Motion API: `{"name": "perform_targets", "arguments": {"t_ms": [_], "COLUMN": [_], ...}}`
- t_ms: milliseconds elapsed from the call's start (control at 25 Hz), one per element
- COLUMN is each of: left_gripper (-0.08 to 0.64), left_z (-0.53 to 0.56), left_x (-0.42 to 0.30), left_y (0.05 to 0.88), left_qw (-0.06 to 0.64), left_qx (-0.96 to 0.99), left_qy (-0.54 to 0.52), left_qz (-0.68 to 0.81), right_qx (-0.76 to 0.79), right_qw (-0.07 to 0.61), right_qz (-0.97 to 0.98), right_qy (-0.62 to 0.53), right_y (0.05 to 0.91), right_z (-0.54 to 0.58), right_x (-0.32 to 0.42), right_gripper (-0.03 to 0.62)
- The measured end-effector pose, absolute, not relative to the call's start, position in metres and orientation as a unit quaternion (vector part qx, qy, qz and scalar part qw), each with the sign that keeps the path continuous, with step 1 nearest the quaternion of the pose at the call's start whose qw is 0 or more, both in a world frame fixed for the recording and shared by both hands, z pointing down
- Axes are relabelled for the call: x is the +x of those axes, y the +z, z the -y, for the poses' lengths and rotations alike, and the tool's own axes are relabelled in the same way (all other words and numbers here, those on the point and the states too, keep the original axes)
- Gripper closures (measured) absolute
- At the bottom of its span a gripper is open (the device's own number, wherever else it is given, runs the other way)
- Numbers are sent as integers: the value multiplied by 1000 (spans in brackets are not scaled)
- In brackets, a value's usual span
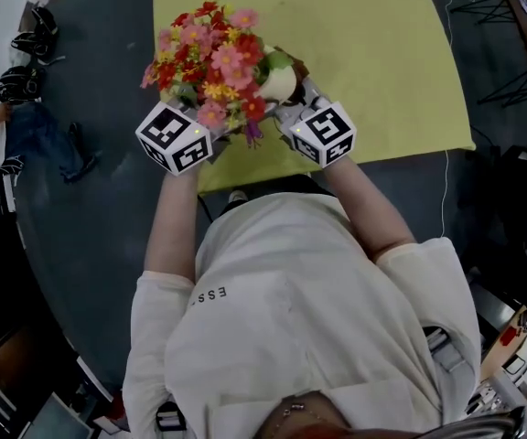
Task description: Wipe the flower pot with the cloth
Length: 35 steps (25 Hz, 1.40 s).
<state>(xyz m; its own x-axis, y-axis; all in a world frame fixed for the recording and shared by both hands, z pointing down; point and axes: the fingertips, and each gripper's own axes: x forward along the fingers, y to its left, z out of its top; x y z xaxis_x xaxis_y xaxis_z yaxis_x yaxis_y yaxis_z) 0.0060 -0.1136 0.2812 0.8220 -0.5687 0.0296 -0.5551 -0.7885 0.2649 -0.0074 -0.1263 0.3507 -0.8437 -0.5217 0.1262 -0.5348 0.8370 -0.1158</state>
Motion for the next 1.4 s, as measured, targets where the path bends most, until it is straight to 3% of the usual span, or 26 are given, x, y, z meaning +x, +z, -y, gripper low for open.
{"name": "perform_targets", "arguments": {"t_ms": [480,720,1000,1400], "left_gripper": [-2,0,0,2], "left_z": [114,112,104,98], "left_x": [4,-1,0,-5], "left_y": [285,297,362,491], "left_qw": [140,135,59,64], "left_qx": [948,950,955,954], "left_qy": [-33,-26,75,169], "left_qz": [285,279,281,239], "right_qx": [149,156,278,384], "right_qw": [76,102,193,211], "right_qz": [983,979,932,880], "right_qy": [73,88,127,185], "right_y": [374,392,445,469], "right_z": [69,65,95,128], "right_x": [-46,-44,43,116], "right_gripper": [538,538,538,538]}}
